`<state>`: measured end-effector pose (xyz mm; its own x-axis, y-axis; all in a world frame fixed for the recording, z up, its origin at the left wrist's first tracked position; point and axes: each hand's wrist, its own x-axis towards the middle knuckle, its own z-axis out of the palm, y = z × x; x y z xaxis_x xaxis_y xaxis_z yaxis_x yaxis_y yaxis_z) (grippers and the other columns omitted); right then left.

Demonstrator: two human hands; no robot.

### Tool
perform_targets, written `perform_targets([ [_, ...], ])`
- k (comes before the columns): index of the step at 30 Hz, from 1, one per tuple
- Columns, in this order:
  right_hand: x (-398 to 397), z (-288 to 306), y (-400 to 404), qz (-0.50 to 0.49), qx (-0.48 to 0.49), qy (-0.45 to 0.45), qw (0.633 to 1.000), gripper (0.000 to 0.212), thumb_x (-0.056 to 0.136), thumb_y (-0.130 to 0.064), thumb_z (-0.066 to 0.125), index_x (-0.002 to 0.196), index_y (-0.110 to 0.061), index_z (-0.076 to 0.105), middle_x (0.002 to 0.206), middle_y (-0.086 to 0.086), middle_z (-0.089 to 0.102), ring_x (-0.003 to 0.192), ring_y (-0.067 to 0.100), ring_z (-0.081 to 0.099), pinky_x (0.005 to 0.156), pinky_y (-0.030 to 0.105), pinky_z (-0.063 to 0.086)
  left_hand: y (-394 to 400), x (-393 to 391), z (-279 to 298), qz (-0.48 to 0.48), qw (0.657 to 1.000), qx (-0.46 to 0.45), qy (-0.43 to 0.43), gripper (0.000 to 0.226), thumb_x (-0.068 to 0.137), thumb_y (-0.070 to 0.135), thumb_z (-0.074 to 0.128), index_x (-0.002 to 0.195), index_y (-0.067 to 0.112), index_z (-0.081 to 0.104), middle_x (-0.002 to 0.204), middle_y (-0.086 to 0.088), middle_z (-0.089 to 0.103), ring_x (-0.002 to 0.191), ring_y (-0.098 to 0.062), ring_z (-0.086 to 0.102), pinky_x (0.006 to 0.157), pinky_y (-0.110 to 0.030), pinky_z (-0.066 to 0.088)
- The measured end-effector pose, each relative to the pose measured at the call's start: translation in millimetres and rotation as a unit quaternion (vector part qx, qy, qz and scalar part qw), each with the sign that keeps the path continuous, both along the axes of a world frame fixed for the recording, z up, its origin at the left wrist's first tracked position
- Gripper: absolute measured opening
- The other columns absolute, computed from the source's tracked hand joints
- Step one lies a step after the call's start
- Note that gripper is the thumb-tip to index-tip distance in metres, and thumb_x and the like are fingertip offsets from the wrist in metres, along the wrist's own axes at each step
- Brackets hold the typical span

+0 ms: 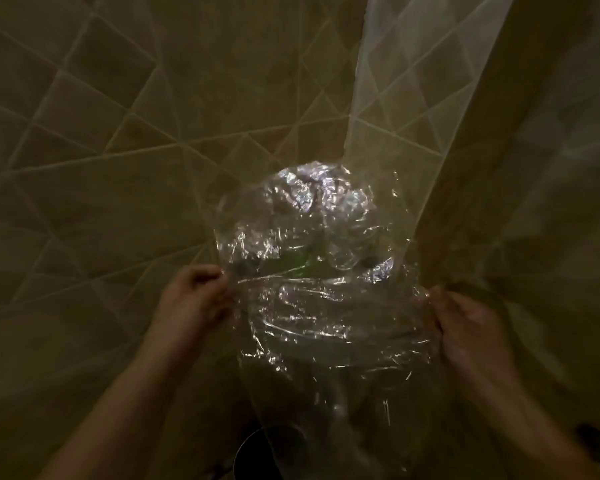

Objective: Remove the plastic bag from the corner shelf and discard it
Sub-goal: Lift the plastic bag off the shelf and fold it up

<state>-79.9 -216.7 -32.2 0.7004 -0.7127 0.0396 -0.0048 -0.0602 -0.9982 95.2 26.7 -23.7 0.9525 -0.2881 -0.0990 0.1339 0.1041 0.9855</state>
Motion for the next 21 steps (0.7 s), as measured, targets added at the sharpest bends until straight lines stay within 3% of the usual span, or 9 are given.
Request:
perform_targets([
  [1,-1.4,4.7,-1.7,-0.004,-0.043,0.009,0.999,0.026,0.073,-0.051,0.055,0.072,-0.034,0.074,0.068,-0.01,0.076,0.06,0.003,0.067,0.05,0.012,0.048,-0.8,-2.9,6.0,0.061,0.991,0.069,-0.098,0.016,0.088,0.004,0.062,0.098,0.015,0.057,0.092,-0.007,0.062,0.077,-0.019,0.059,0.068,-0.035,0.047],
  [3,-4.2,16.8,-6.4,0.016,-0.136,0.014,0.991,0.023,0.079,-0.045,0.054,0.068,-0.04,0.073,0.068,-0.019,0.073,0.058,-0.005,0.063,0.05,0.007,0.043,-4.1,-12.9,33.7,0.097,0.922,0.139,-0.349,0.025,0.085,0.013,0.067,0.107,0.018,0.054,0.101,-0.006,0.059,0.087,-0.019,0.057,0.075,-0.033,0.046],
  [6,-1.6,33.3,-7.9,0.087,-0.247,0.035,0.964,0.018,0.078,-0.052,0.054,0.072,-0.044,0.069,0.08,-0.021,0.073,0.064,-0.006,0.062,0.055,0.008,0.043,-24.9,-24.1,78.5,-0.072,0.729,0.163,-0.661,0.029,0.085,0.019,0.06,0.113,0.01,0.059,0.112,-0.009,0.062,0.103,-0.021,0.056,0.087,-0.032,0.042],
  [8,3.5,33.9,-6.1,0.113,-0.268,0.028,0.956,0.023,0.076,-0.062,0.053,0.075,-0.047,0.07,0.082,-0.016,0.073,0.065,-0.002,0.063,0.058,0.016,0.047,-52.0,-26.0,96.0,-0.158,0.595,0.257,-0.745,0.04,0.087,0.027,0.054,0.126,0.016,0.054,0.129,-0.006,0.058,0.12,-0.024,0.049,0.094,-0.038,0.033],
  [10,8.1,29.6,-1.5,0.129,-0.27,0.01,0.954,0.031,0.072,-0.07,0.054,0.08,-0.046,0.071,0.078,-0.001,0.073,0.062,0.009,0.062,0.06,0.028,0.048,-75.5,-19.1,101.6,-0.176,0.511,0.382,-0.749,0.045,0.088,0.038,0.047,0.131,0.023,0.05,0.137,0.001,0.054,0.129,-0.021,0.041,0.097,-0.043,0.026],
  [12,9.1,23.4,0.4,0.137,-0.252,-0.009,0.958,0.039,0.068,-0.074,0.057,0.081,-0.041,0.072,0.075,0.013,0.069,0.062,0.016,0.059,0.06,0.033,0.047,-86.7,-4.0,100.6,-0.206,0.47,0.456,-0.727,0.034,0.092,0.043,0.043,0.119,0.026,0.056,0.12,0.007,0.062,0.119,-0.017,0.048,0.1,-0.046,0.022],
  [15,3.7,14.8,-1.9,0.127,-0.214,-0.008,0.968,0.039,0.063,-0.068,0.067,0.081,-0.034,0.073,0.076,0.023,0.069,0.068,0.015,0.057,0.062,0.034,0.046,-85.4,15.3,102.2,-0.255,0.46,0.452,-0.72,0.03,0.093,0.044,0.036,0.103,0.027,0.059,0.092,0.009,0.068,0.09,-0.017,0.06,0.088,-0.038,0.03],
  [18,-6.4,8.4,-4.4,0.119,-0.22,0.036,0.967,0.037,0.064,-0.067,0.065,0.078,-0.034,0.072,0.067,0.007,0.069,0.061,0.006,0.056,0.059,0.029,0.045,-86.8,20.4,106.7,-0.277,0.465,0.433,-0.721,0.042,0.088,0.046,0.028,0.1,0.024,0.062,0.084,0.005,0.071,0.077,-0.02,0.064,0.082,-0.035,0.035],
  [21,-11.0,8.4,-4.5,0.141,-0.255,0.125,0.948,0.045,0.066,-0.076,0.057,0.079,-0.035,0.07,0.062,-0.004,0.067,0.057,0.004,0.057,0.055,0.03,0.048,-95.9,17.3,108.8,-0.273,0.433,0.432,-0.743,0.032,0.094,0.043,0.035,0.098,0.023,0.059,0.079,0.005,0.066,0.079,-0.022,0.063,0.086,-0.039,0.04],
])
